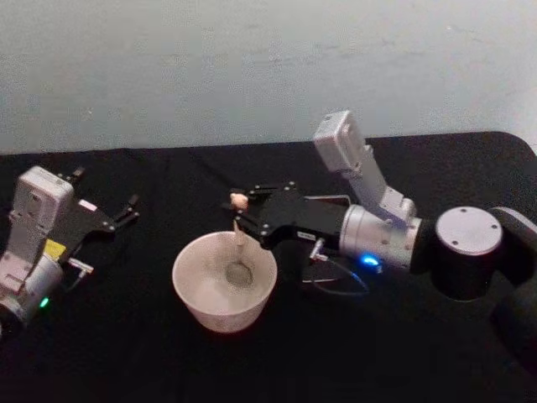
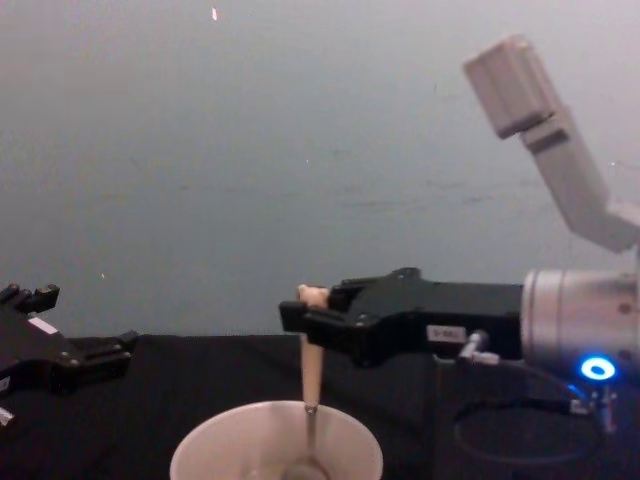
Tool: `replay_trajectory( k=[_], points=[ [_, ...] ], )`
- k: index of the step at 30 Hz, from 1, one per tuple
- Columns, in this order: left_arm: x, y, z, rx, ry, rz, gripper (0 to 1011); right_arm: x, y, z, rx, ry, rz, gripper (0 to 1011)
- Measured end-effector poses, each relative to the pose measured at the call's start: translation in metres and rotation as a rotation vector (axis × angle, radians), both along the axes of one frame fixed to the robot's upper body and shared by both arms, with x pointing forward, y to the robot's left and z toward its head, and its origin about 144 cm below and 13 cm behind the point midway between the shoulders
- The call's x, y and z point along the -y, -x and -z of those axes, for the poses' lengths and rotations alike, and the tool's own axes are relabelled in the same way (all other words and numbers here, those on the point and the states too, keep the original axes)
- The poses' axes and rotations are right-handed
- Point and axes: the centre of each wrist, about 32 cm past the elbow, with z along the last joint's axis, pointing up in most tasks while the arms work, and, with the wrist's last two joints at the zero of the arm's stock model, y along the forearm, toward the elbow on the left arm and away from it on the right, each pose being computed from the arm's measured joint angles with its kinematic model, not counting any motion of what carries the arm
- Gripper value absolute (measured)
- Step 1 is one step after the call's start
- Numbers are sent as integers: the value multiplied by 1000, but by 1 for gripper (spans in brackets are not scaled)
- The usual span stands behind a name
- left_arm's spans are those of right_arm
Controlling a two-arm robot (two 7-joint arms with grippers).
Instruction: Pick up the stirring spoon with one hand, stir inside the cup, then place it back in its original position.
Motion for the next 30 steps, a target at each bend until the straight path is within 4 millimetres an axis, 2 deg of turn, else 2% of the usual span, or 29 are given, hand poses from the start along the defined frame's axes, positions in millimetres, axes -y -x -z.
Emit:
replay_trajectory(
  k=[14, 23, 30],
  points=[
    [0, 0, 0, 0, 0, 0, 1001, 20, 21, -5, 15, -10, -72, 216],
    [0, 0, 0, 0, 0, 0, 1001, 15, 30, -6, 15, -6, -128, 216],
    [0, 0, 0, 0, 0, 0, 1001, 4, 28, -7, 14, -2, -148, 216]
  ],
)
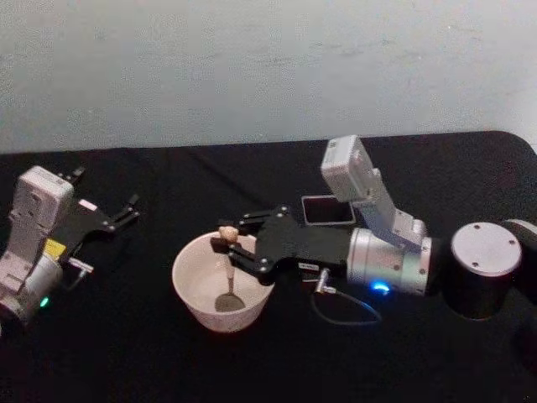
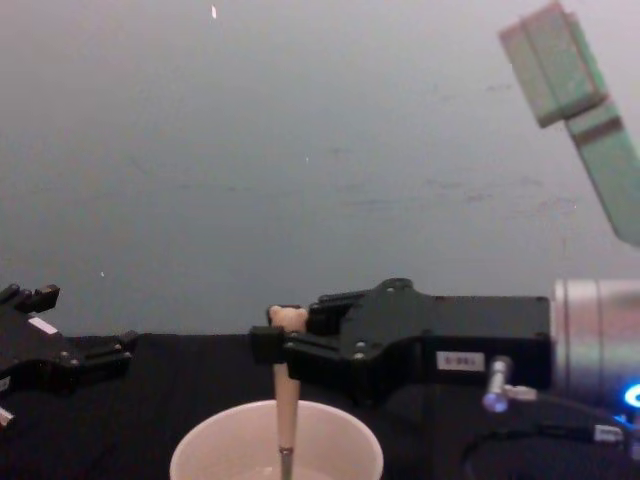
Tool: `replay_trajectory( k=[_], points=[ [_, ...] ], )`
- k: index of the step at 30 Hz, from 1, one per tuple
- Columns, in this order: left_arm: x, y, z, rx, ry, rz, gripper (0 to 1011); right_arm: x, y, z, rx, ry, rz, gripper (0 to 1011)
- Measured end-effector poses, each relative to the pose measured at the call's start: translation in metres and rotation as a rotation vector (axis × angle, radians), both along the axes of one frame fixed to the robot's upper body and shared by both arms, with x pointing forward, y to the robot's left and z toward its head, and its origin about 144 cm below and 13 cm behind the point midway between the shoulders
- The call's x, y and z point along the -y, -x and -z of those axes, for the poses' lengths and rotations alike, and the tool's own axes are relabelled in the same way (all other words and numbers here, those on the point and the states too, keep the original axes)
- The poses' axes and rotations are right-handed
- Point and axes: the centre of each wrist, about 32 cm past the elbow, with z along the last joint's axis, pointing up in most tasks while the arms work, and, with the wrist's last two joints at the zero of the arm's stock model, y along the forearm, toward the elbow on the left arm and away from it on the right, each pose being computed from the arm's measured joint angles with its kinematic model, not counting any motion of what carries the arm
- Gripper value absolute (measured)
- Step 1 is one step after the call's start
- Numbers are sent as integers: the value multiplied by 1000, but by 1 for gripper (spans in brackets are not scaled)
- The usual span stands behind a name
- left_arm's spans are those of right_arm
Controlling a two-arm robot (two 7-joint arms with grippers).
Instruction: Pick up the stirring spoon with one hand, stir inside the cup, then place it back in its original position.
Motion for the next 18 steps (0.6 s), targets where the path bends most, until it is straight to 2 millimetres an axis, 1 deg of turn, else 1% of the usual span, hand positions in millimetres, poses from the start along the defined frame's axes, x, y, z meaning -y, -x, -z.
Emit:
replay_trajectory(
  k=[11, 18],
  points=[
    [0, 0, 0, 0, 0, 0, 1001, -22, -9, -2, 4, 5, 6, 216],
    [0, 0, 0, 0, 0, 0, 1001, -27, -16, 1, 2, 29, 40, 216]
  ],
)
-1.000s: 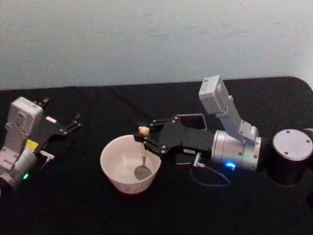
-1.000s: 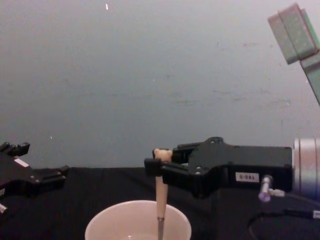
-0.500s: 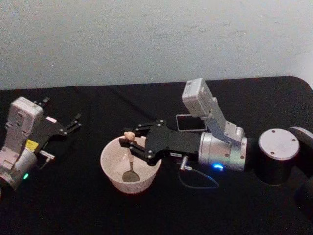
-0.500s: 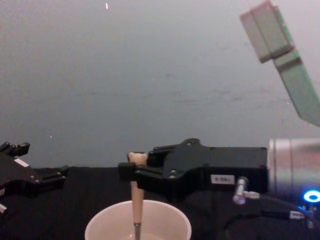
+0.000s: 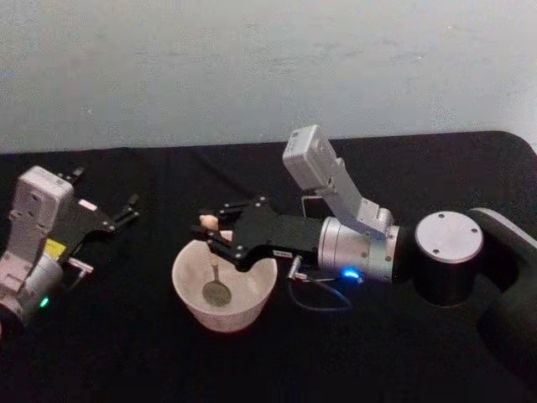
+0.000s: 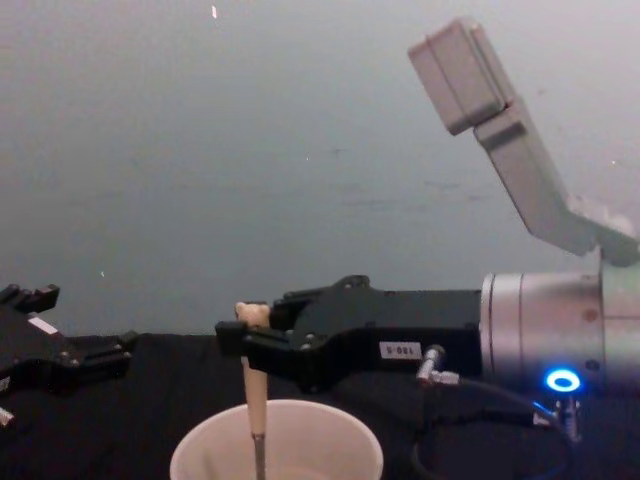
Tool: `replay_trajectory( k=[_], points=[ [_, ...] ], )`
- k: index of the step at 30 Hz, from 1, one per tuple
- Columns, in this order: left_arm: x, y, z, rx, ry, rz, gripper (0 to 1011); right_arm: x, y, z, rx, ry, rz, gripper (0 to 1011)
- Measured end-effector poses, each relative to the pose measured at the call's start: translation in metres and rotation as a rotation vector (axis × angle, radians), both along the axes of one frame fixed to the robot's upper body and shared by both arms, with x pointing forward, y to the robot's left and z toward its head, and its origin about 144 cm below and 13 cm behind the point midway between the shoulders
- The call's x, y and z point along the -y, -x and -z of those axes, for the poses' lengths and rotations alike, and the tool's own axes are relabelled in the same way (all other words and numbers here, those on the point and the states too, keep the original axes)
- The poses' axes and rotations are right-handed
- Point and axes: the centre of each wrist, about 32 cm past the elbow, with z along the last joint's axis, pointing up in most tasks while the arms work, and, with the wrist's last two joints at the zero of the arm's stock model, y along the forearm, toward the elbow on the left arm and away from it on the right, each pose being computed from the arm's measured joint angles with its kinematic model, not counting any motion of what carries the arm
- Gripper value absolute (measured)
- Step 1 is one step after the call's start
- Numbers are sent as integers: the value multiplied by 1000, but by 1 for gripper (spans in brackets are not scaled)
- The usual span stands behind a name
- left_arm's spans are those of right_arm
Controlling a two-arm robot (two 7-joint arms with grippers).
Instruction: Pick up the stirring spoon with one hand, stir inside the cup, then place it back in its original position.
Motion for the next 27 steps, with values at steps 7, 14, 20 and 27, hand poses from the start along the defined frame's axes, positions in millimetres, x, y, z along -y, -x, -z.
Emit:
replay_trajectory(
  k=[7, 14, 20, 27],
  points=[
    [0, 0, 0, 0, 0, 0, 1001, 2, -7, 3, -3, 9, 35, 216],
    [0, 0, 0, 0, 0, 0, 1001, 12, -12, 1, -3, 6, 66, 216],
    [0, 0, 0, 0, 0, 0, 1001, 19, -11, 1, -2, 3, 72, 215],
    [0, 0, 0, 0, 0, 0, 1001, 31, -3, -1, 9, -4, 45, 216]
  ],
)
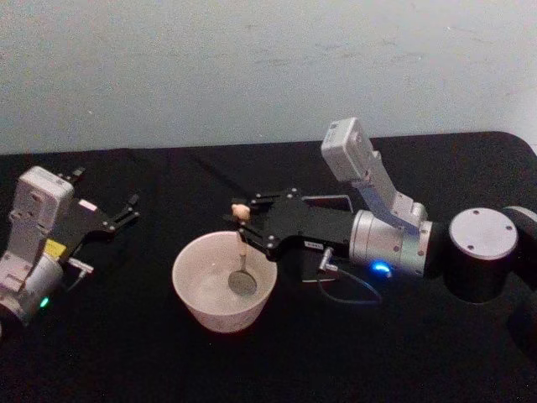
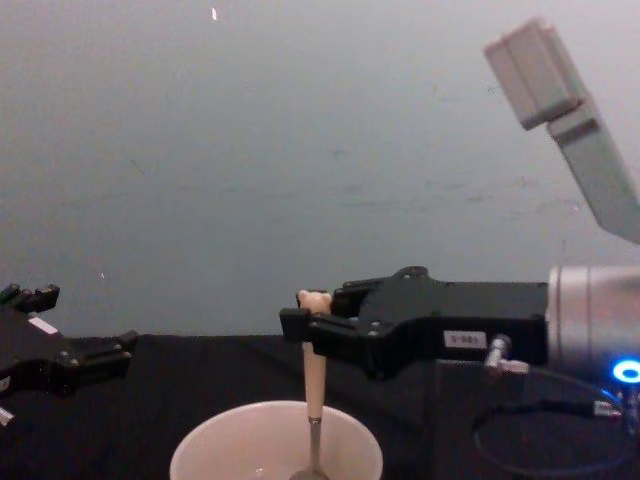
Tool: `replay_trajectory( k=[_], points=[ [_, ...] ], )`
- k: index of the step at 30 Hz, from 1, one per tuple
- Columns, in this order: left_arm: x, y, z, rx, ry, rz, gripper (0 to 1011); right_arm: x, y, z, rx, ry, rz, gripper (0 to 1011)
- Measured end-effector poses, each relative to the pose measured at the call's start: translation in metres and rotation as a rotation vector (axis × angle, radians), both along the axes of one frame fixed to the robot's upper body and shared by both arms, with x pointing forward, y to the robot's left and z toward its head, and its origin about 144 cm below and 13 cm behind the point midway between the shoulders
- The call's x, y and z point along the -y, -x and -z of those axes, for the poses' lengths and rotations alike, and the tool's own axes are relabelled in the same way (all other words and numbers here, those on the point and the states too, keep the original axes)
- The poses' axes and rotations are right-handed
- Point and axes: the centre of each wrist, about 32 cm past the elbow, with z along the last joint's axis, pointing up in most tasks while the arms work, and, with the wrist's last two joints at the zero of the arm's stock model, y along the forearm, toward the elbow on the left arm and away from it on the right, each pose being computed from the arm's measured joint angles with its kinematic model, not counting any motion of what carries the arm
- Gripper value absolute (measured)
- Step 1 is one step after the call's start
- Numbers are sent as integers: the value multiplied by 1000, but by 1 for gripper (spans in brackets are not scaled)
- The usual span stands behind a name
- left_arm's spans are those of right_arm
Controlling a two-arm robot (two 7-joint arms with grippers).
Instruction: Pick up the stirring spoon with one hand, stir inside the cup, then place it back in its original position.
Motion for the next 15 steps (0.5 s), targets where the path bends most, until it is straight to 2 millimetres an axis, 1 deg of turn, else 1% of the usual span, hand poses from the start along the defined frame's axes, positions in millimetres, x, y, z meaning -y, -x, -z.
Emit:
replay_trajectory(
  k=[7, 15],
  points=[
    [0, 0, 0, 0, 0, 0, 1001, 6, 10, -3, 8, -5, -44, 216],
    [0, 0, 0, 0, 0, 0, 1002, -1, 15, -4, 11, 1, -87, 216]
  ],
)
